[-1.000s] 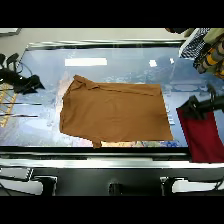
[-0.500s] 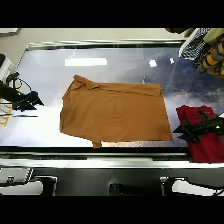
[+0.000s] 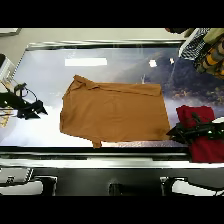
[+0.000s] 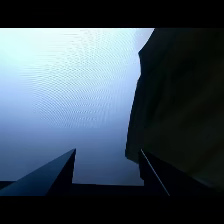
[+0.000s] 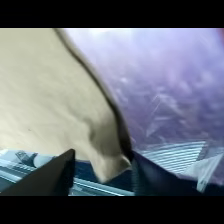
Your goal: Fold the clothes and pants, and hang the long-sleeved shirts on hangers.
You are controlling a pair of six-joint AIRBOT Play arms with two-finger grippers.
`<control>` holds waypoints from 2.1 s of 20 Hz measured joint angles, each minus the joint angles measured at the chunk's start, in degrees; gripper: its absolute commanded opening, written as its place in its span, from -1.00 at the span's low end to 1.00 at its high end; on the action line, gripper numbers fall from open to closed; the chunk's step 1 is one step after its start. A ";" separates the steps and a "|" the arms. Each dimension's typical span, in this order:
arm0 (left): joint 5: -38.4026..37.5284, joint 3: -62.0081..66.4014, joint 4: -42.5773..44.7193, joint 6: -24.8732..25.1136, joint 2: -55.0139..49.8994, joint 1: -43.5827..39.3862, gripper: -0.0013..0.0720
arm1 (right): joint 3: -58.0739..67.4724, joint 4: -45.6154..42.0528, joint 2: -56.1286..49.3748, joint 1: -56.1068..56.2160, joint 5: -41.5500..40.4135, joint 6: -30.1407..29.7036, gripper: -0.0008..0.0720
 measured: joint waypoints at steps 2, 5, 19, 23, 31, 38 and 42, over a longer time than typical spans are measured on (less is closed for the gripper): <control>3.13 -6.08 -2.29 0.90 1.62 0.42 0.29 | -0.85 -0.44 -0.07 1.77 -1.33 -0.31 -0.88; 8.31 -15.63 -9.57 5.55 3.45 0.76 0.29 | -1.36 -0.46 0.55 3.28 -2.27 -0.55 -0.88; 19.45 -31.04 -29.00 18.34 4.00 -0.02 -0.93 | -1.70 3.98 8.55 4.09 -3.78 -1.25 -0.88; 18.45 -25.51 -33.55 20.04 6.45 -2.47 -0.93 | 1.22 14.84 11.61 7.37 -3.69 -6.84 -0.88; 17.62 6.23 -23.67 7.54 23.04 -4.33 -0.93 | 33.94 15.02 21.05 18.27 -1.38 -2.58 -0.88; 17.59 19.30 -11.52 -4.74 42.12 -4.44 -0.93 | 53.27 2.60 39.41 19.52 -4.26 8.17 -0.88; 17.20 20.41 -2.67 -10.12 49.05 -4.46 -0.93 | 55.25 -3.87 45.35 19.58 -9.40 16.06 -0.88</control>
